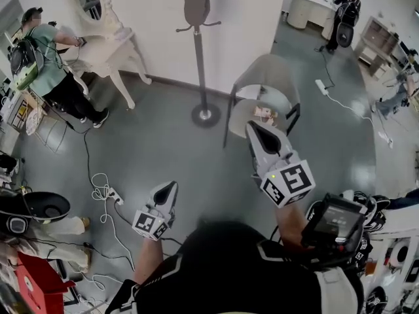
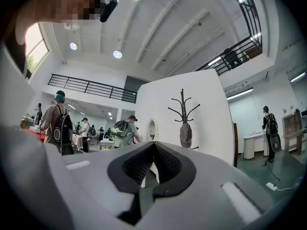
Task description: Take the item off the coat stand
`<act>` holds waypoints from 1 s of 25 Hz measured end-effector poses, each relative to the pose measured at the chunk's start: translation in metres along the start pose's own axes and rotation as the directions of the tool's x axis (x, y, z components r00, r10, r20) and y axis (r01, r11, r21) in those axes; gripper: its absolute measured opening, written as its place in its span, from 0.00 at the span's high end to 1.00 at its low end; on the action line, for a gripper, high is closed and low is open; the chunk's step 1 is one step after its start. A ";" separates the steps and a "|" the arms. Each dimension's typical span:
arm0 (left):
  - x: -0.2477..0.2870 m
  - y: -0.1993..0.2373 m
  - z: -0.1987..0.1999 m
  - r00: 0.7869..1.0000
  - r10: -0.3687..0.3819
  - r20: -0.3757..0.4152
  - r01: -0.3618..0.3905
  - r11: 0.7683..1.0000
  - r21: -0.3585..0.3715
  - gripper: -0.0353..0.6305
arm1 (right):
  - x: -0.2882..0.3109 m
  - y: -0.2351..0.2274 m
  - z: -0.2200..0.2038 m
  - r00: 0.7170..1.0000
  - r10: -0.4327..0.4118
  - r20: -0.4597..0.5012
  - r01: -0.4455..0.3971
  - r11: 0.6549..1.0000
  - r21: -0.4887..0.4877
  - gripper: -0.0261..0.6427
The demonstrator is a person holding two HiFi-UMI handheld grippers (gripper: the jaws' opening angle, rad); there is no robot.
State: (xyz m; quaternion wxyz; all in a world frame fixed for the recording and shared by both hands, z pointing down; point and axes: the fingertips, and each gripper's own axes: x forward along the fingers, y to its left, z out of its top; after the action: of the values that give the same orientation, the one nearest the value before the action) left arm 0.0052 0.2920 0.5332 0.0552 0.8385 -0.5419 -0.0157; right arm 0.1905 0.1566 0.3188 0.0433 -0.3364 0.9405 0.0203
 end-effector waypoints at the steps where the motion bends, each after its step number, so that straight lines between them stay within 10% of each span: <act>1: 0.000 0.001 -0.001 1.000 0.005 -0.004 -0.005 1.000 -0.005 0.92 | 0.001 0.000 0.001 1.000 -0.007 0.003 0.007 1.000 -0.008 0.95; 25: -0.034 0.051 -0.030 0.997 -0.077 -0.031 0.077 0.997 0.002 0.92 | 0.058 0.048 -0.004 0.998 -0.058 0.015 0.059 0.998 -0.015 0.95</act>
State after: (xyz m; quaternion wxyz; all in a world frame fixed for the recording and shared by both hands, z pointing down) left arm -0.0524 0.3046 0.5673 0.0613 0.8589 -0.5084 -0.0038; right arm 0.1154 0.1564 0.3173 0.0480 -0.3639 0.9297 0.0286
